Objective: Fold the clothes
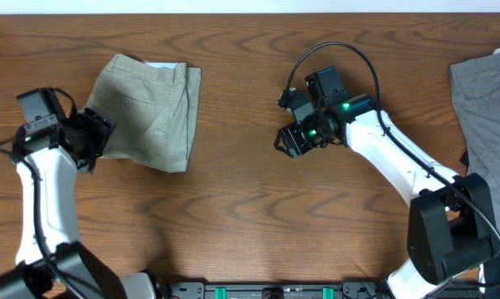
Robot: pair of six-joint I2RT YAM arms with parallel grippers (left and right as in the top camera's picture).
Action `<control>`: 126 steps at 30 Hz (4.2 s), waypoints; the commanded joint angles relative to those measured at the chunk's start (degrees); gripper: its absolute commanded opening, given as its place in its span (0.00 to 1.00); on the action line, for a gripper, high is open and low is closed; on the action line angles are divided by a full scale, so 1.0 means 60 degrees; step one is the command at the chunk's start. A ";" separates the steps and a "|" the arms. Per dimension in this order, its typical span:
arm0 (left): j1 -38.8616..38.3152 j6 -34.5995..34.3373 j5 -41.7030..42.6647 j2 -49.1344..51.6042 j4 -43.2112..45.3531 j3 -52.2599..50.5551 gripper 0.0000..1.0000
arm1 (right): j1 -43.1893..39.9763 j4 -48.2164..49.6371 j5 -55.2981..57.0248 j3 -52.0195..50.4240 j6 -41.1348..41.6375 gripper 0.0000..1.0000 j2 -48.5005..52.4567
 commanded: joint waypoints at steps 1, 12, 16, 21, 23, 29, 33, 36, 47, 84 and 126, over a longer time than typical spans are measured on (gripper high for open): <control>-0.0058 0.2262 0.0233 -0.0025 0.0109 0.0051 0.09 | 0.0007 0.0084 -0.0073 0.0047 0.0106 0.56 0.0058; -0.1891 0.6998 0.0594 -0.3304 -0.1585 0.1056 0.08 | -0.0925 0.0776 0.3151 0.0535 0.1005 0.62 -0.3100; -0.2616 0.6987 0.0215 -0.5563 -0.1563 0.1060 0.26 | -0.1315 0.1035 0.3738 0.0535 0.1002 0.72 -0.5253; -0.2714 0.6983 -0.1180 -0.7708 -0.1574 0.1045 0.64 | -0.1410 0.0302 0.3818 0.0532 0.1016 0.99 -0.7369; -0.2714 0.6987 -0.1625 -0.8178 -0.1851 0.1042 0.98 | -0.1410 -0.0233 0.3821 0.0532 0.1282 0.99 -0.7814; -0.2718 0.6987 -0.1789 -0.8542 -0.2922 0.1042 0.98 | -0.1410 -0.1413 0.4098 0.0532 0.1315 0.99 -0.8320; -0.2718 0.6987 -0.1792 -0.8539 -0.3657 0.1042 0.98 | -0.1410 -0.1679 0.4105 0.0532 0.1319 0.99 -0.8295; -0.2718 0.6987 -0.1789 -0.8535 -0.4116 0.1042 0.98 | -0.1410 -0.1690 0.4105 0.0532 0.1319 0.99 -0.8295; -0.2718 0.6987 -0.1789 -0.8539 -0.5064 0.1042 0.98 | -0.1410 -0.2109 0.4677 0.0532 0.0852 0.99 -0.8291; -0.2718 0.6987 -0.1792 -0.8539 -0.5085 0.1042 0.98 | -0.3187 0.4900 0.4965 -0.9071 0.0681 0.99 -1.5773; -0.2718 0.6987 -0.1792 -0.8539 -0.5085 0.1042 0.98 | -0.2721 0.5894 0.4816 -1.1970 0.1319 0.99 -1.6968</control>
